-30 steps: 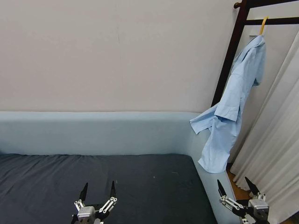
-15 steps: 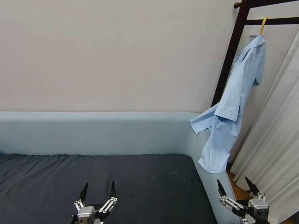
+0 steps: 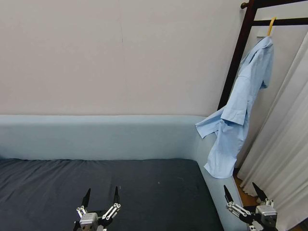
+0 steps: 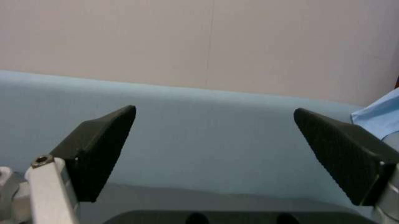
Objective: Pick up the clothes from the sofa and hang them on the clothes hanger.
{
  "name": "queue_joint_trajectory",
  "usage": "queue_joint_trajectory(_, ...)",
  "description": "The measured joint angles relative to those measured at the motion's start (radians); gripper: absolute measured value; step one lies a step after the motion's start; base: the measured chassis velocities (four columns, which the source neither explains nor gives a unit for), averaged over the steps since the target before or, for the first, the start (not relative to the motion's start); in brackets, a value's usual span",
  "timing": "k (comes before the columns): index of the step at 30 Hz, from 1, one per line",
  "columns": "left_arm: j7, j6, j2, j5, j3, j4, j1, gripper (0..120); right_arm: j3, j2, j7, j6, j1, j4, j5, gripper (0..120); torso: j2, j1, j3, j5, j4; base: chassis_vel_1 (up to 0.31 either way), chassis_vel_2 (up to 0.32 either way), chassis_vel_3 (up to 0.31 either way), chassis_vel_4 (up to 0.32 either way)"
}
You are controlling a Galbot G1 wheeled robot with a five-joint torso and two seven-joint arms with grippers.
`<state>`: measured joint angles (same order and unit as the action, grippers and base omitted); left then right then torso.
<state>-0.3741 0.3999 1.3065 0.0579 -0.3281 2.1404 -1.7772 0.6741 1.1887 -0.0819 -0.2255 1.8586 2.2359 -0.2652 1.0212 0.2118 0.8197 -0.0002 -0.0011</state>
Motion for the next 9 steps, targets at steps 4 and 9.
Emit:
queue_joint_trajectory(4,0.0,0.0,0.0,0.0,0.0,0.0,0.0,100,0.0,0.0,0.0,0.0,0.0,0.0,0.0,100,0.0,0.0,0.0,0.0,0.0,0.0,0.0,0.0,0.0)
queue_joint_trajectory(9,0.0,0.0,0.0,0.0,0.0,0.0,0.0,100,0.0,0.0,0.0,0.0,0.0,0.0,0.0,100,0.0,0.0,0.0,0.0,0.0,0.0,0.0,0.0,0.0)
